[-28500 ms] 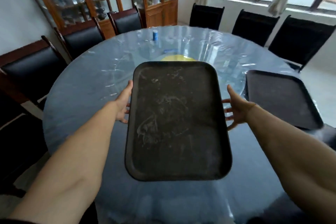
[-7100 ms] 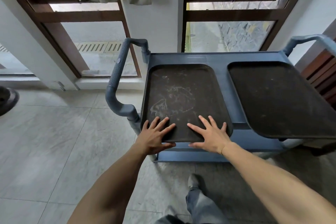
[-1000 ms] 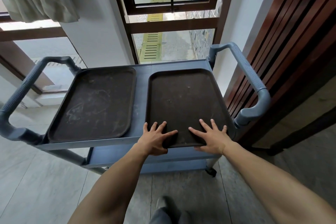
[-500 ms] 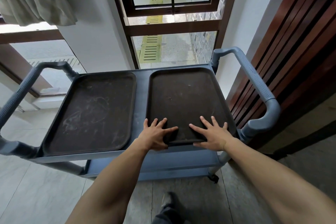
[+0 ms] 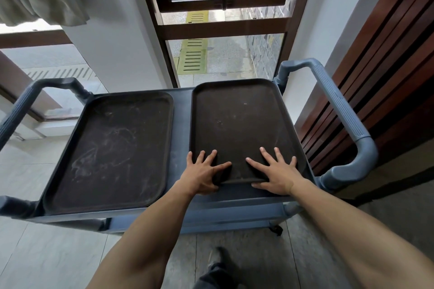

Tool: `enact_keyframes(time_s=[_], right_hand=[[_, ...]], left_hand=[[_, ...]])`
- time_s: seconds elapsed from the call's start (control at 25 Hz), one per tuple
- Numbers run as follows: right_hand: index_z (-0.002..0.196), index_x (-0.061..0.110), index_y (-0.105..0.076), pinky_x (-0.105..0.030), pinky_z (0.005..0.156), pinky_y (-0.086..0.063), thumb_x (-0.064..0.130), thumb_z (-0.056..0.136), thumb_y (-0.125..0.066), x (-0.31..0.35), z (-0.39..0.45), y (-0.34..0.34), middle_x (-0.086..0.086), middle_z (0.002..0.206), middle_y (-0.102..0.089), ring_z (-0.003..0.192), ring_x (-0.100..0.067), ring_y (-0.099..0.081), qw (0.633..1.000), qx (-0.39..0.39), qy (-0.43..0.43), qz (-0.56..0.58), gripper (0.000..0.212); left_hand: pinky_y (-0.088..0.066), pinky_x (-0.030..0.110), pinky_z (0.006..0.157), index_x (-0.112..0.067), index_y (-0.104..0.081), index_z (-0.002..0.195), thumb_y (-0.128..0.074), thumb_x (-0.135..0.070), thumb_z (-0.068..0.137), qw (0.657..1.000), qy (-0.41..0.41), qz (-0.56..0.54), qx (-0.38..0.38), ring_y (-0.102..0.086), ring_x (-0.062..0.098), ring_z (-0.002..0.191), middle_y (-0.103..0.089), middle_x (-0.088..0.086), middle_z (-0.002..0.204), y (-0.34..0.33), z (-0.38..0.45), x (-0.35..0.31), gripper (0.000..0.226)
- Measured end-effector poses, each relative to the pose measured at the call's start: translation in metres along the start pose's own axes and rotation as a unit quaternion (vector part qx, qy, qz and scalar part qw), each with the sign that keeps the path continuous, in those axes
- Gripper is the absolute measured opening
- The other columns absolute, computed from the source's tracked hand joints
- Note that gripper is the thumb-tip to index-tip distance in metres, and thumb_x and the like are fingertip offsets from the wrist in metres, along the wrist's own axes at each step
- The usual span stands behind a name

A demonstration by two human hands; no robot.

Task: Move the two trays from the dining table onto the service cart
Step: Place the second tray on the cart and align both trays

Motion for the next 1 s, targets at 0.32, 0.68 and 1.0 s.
enact_keyframes(time_s=[0.32, 0.68, 1.0], right_hand=[[0.14, 0.068, 0.015, -0.078, 0.106, -0.007, 0.085, 0.078, -0.038, -0.008, 0.007, -0.005, 0.006, 0.164, 0.02, 0.148, -0.039, 0.017, 1.0, -0.005, 0.0, -0.002, 0.082], [0.142, 0.069, -0.002, -0.072, 0.11, 0.006, 0.102, 0.052, -0.034, -0.022, -0.001, -0.015, 0.012, 0.164, 0.019, 0.148, -0.03, 0.022, 0.998, 0.013, -0.006, 0.056, 0.102], [0.134, 0.07, 0.022, -0.074, 0.106, 0.01, 0.083, 0.058, -0.064, -0.02, -0.015, -0.032, 0.007, 0.161, 0.028, 0.146, -0.036, 0.024, 0.999, -0.016, 0.039, -0.029, 0.116]], left_hand=[[0.007, 0.068, 0.113, -0.056, 0.001, 0.15, -0.057, -0.062, 0.085, 1.0, -0.008, 0.002, 0.002, 0.005, 0.041, 0.15, 0.01, 0.007, 0.166, -0.009, 0.009, 0.0, 0.087], [0.01, 0.057, 0.118, -0.052, -0.002, 0.152, -0.035, -0.087, 0.077, 0.997, 0.014, -0.079, 0.019, 0.014, 0.03, 0.151, 0.017, 0.003, 0.165, -0.026, 0.004, -0.008, 0.089], [0.008, 0.06, 0.117, -0.048, 0.011, 0.152, -0.048, -0.092, 0.064, 0.995, 0.008, -0.088, 0.039, 0.026, 0.03, 0.147, 0.029, 0.002, 0.161, -0.038, -0.01, -0.03, 0.115]])
Point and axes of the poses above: each hand's wrist, its own z-axis towards the middle knuckle, its own y-axis out of the back of the hand, x = y × z, the point moved 10 cm from there along z, towards the middle knuckle
